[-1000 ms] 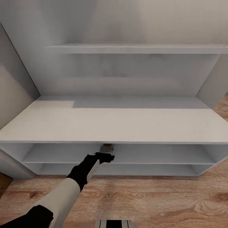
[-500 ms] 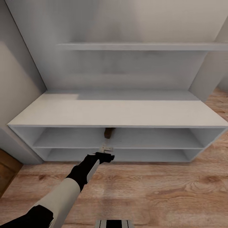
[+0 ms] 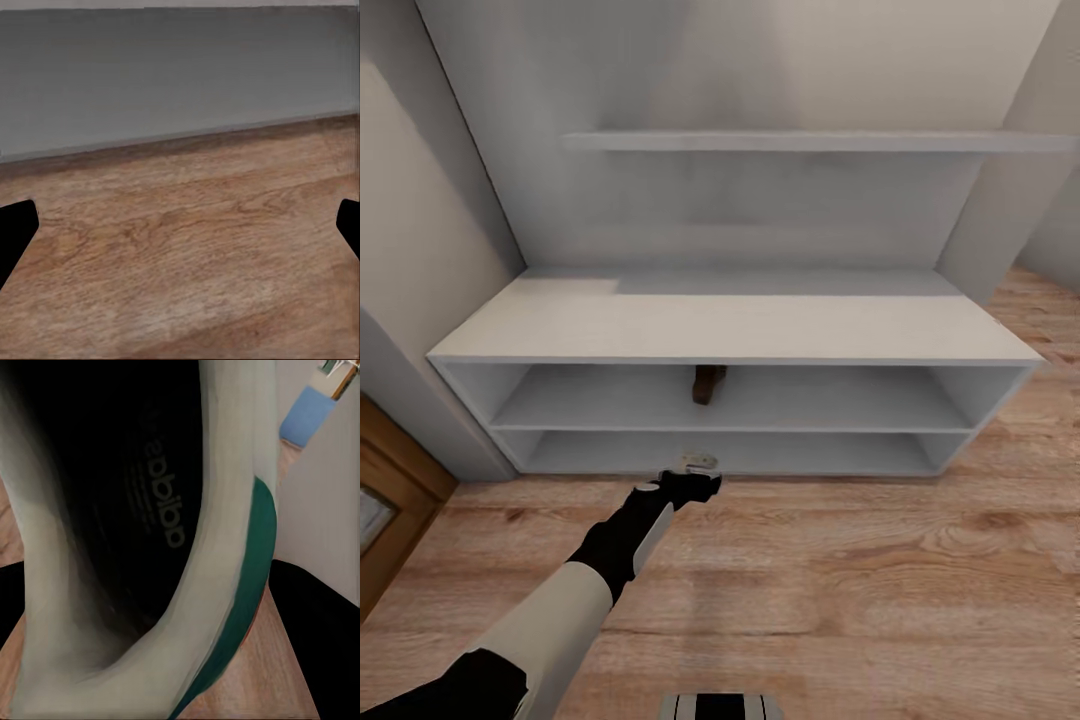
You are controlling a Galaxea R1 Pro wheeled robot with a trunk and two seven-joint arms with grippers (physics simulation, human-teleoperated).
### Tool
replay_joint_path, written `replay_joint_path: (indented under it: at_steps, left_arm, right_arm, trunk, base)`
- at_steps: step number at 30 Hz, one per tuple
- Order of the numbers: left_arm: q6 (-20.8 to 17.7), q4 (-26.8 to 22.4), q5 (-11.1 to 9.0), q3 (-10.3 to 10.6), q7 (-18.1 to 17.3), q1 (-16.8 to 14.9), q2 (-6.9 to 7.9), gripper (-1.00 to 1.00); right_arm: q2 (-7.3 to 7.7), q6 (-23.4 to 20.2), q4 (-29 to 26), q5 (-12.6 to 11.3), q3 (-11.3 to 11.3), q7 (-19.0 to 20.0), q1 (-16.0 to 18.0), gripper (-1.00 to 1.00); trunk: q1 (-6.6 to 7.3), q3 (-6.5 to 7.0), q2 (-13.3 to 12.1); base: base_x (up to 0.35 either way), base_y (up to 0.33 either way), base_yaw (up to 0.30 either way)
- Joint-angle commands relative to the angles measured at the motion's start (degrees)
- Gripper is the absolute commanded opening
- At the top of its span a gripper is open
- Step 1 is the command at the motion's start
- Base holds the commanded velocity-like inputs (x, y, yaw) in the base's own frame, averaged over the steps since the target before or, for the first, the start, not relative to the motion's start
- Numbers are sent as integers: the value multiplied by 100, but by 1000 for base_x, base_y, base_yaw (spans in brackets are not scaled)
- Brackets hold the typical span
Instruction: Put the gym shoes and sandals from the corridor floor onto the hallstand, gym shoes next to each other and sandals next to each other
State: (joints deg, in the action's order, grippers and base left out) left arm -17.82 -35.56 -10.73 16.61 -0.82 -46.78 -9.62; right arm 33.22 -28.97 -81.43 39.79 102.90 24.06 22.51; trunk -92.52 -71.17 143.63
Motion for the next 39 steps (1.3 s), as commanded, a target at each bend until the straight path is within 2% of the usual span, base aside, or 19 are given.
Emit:
replay_joint_path:
  at_steps: [1, 2, 6, 18, 27, 30, 32, 33, 34, 36, 37, 38, 39]
  left_arm:
    - [-16, -6, -54, 10, 4, 4, 45, 100]
    - [-5, -5, -59, 14, 3, 9, 92, 100]
    - [-2, -4, -59, 17, 3, 18, 113, 100]
    - [-2, -4, -69, 35, -3, 20, 103, 100]
    - [1, -4, -81, 30, -18, 20, 100, 100]
    - [131, -7, -91, 27, -161, 33, 109, 100]
    - [333, -1, -95, 24, -451, 39, 121, 100]
    - [515, 9, -100, 18, -796, 42, 157, 100]
    - [719, 19, -107, 13, -1276, 48, 227, 100]
    - [1128, 63, -152, 11, -2526, 65, 461, 100]
    - [1227, 83, -182, 8, -2862, 68, 535, 100]
    - [1517, 165, -357, -16, -3830, 75, 758, 100]
    - [1701, 236, -545, -65, -4410, 77, 895, 100]
  right_arm:
    - [-35, -4, -5, 60, 2, 48, 8, -100]
    - [-67, -14, 1, 66, -1, 41, 9, -100]
    - [-78, -12, -11, 72, -2, 38, 8, -100]
    - [-83, -12, -5, 73, -6, 38, 8, -100]
    - [-86, -12, -4, 73, -6, 38, 9, -100]
    - [-87, -12, -1, 73, -6, 38, 8, -100]
    - [-87, -12, 1, 75, -6, 38, 8, -100]
    - [-88, -12, 2, 77, -6, 38, 8, -100]
    - [-86, -12, 3, 79, -6, 38, 8, -100]
    - [-86, -12, 3, 80, -6, 38, 8, -100]
    - [-84, -12, 3, 80, -6, 38, 8, -100]
    - [-86, -12, 4, 81, -6, 38, 8, -100]
    - [-87, -12, 4, 81, -6, 38, 8, -100]
  trunk:
    - [5, -4, 2]
    - [5, -4, 2]
    - [5, -4, 2]
    - [5, -4, 2]
    - [5, -4, 2]
    - [5, -4, 2]
    - [5, -4, 2]
    - [5, -4, 2]
    - [5, -4, 2]
    - [5, -4, 2]
    - [5, -4, 2]
    - [5, -4, 2]
    - [5, -4, 2]
  base:
    - [-350, 0, 0]
    - [-350, 0, 0]
    - [-349, -3, 0]
    - [-163, -247, 0]
    - [33, -276, 0]
    - [40, -124, 0]
    - [14, -43, 0]
    - [8, -24, 0]
    - [5, -16, 0]
    - [3, -8, 0]
    - [2, -5, 0]
    - [1, -3, 0]
    - [1, -2, 0]
